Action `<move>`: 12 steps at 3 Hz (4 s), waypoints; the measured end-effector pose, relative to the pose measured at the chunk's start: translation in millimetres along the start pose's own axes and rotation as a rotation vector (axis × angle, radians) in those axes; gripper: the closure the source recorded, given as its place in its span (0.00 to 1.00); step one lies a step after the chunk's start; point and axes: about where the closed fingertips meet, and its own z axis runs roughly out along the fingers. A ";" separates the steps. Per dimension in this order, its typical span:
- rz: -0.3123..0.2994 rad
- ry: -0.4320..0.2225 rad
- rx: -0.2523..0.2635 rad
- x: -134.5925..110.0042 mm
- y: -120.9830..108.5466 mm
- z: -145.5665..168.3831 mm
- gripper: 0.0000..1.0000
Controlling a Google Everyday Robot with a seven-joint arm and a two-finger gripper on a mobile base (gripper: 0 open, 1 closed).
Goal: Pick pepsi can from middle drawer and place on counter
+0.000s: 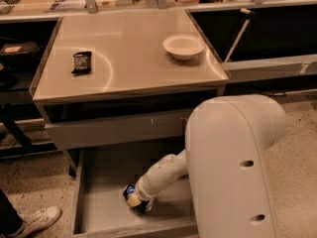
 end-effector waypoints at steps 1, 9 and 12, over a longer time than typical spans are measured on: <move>-0.011 -0.001 -0.007 -9.3 9.6 -14.5 1.00; -0.186 -0.163 0.157 -171.7 45.3 -277.6 1.00; -0.220 -0.170 0.258 -212.1 50.4 -340.8 1.00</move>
Offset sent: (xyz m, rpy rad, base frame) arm 0.0000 0.0102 0.1164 -0.0022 -0.0374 0.0178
